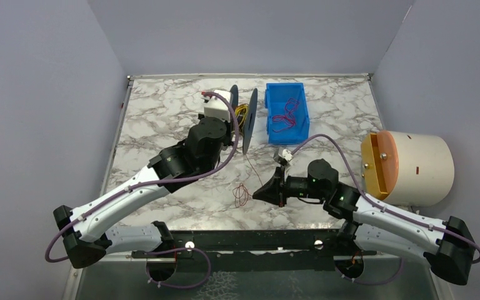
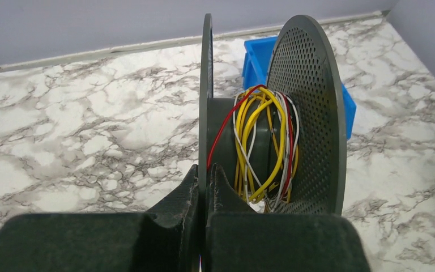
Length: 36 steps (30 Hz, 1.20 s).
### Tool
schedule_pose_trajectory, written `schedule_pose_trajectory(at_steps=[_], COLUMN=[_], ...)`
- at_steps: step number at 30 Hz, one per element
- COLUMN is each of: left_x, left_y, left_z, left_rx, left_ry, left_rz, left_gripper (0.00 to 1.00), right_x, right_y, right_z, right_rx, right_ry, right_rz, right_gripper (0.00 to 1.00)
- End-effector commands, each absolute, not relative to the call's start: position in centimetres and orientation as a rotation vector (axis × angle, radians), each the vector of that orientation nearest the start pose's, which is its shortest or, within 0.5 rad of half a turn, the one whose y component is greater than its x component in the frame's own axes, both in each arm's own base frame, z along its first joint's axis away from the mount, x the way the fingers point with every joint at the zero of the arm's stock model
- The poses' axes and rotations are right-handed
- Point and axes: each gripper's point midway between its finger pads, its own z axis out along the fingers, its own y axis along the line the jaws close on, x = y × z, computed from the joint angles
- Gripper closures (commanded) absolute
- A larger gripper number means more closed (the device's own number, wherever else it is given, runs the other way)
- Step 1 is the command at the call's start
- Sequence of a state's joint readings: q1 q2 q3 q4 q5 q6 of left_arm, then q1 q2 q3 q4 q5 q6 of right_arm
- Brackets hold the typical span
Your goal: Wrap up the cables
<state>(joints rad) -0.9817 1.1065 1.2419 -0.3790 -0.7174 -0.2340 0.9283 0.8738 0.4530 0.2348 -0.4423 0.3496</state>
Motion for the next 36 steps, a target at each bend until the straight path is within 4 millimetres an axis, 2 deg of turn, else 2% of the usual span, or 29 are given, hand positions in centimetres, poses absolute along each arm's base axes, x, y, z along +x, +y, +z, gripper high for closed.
schedule_pose_trajectory(at_steps=[1, 5, 8, 14, 19, 24, 30, 36], left_x=[28.9, 29.4, 29.5, 28.8, 27.6, 26.3, 24.8, 23.8], left_y=[-21.3, -21.8, -21.9, -22.0, -22.3, -22.0, -21.7, -21.6], left_z=[35.8, 33.1, 31.0, 28.5, 26.6, 25.2, 24.5, 24.8], left_rx=[0.056, 0.111, 0.155, 0.258, 0.387, 0.49, 0.633, 0.739], left_ry=[1.701, 1.761, 1.805, 1.858, 1.913, 1.946, 1.941, 1.906], left_rz=[-0.203, -0.135, -0.085, -0.068, -0.078, -0.088, -0.118, -0.143], left_gripper=[1.0, 1.0, 1.0, 1.0, 1.0, 1.0, 1.0, 1.0], right_x=[9.4, 9.1, 9.8, 12.5, 15.3, 17.2, 19.3, 22.0], right_y=[30.8, 31.2, 31.1, 30.4, 29.3, 28.5, 27.8, 26.9], right_z=[21.8, 24.6, 26.0, 27.0, 25.6, 25.7, 25.2, 24.7], right_rx=[-1.032, -1.071, -1.081, -1.092, -1.106, -1.12, -1.13, -1.068], right_ry=[1.688, 1.656, 1.667, 1.74, 1.821, 1.803, 1.858, 1.908], right_rz=[1.322, 1.308, 1.25, 1.029, 0.797, 0.644, 0.483, 0.291], right_gripper=[0.99, 0.99, 0.99, 0.99, 0.99, 0.99, 0.99, 0.99])
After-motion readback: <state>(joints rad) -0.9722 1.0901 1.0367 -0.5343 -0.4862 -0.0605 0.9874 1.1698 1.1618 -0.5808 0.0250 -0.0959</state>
